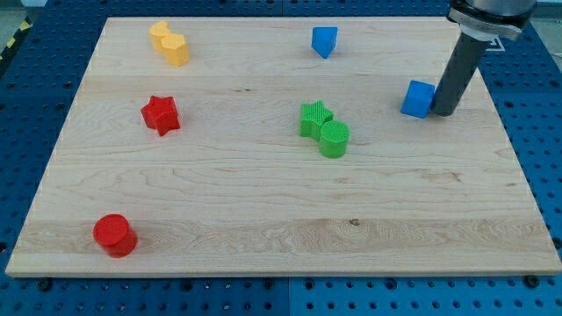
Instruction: Move the blue cube close to the blue triangle
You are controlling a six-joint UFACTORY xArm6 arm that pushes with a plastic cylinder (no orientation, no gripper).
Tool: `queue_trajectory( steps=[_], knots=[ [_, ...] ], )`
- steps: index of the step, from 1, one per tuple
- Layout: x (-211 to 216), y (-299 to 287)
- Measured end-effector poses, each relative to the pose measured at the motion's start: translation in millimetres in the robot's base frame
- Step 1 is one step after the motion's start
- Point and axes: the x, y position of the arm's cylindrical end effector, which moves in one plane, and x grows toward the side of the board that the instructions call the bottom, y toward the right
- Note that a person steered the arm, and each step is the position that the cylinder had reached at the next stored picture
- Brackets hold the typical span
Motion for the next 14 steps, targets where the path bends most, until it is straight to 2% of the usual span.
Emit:
queue_trajectory(
  steps=[1, 4, 6, 7, 9, 10, 12, 13, 14],
  knots=[
    [5.7, -28.5],
    [5.6, -52.2],
    [5.6, -97.7],
    [5.6, -98.6],
    [23.0, -38.5],
    [-1.1, -30.6],
    [-17.9, -88.6],
    [-8.3, -28.3],
    [-3.2, -14.2]
  ],
)
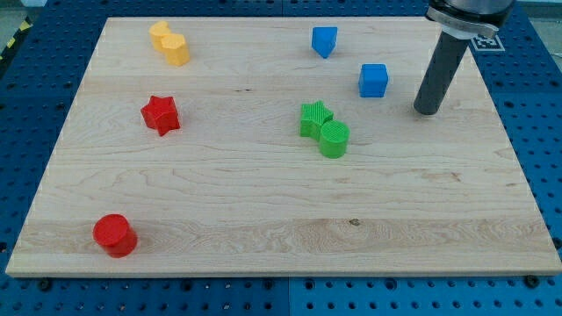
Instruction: Move the blue cube close to the blue triangle
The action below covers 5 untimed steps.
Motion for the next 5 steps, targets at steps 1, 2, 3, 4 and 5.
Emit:
queue_trajectory(
  steps=[1, 2, 3, 4, 5],
  knots=[
    [-8.2, 15.5],
    [-14.9, -0.1],
    [-17.7, -11.4],
    [-18.3, -11.4],
    [-20.9, -10.6]
  ],
)
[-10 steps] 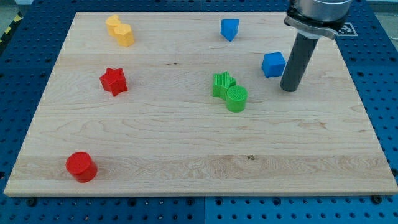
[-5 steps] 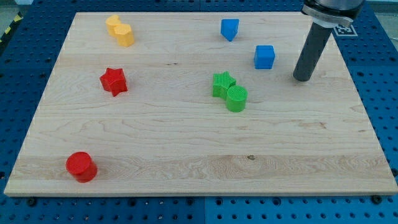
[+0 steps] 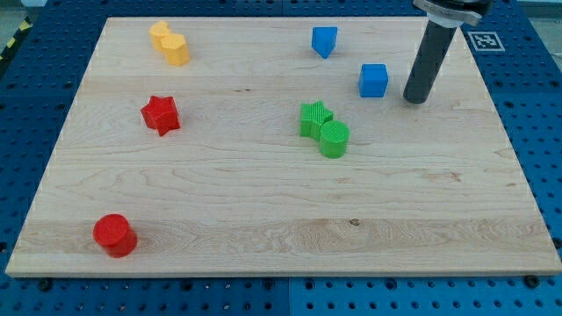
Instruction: Move the blue cube close to the blue triangle
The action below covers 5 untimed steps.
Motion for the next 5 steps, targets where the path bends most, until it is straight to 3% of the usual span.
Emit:
queue_trajectory(
  steps=[4, 5],
  knots=[
    [-17.4, -37.2],
    [-36.7, -87.7]
  ],
)
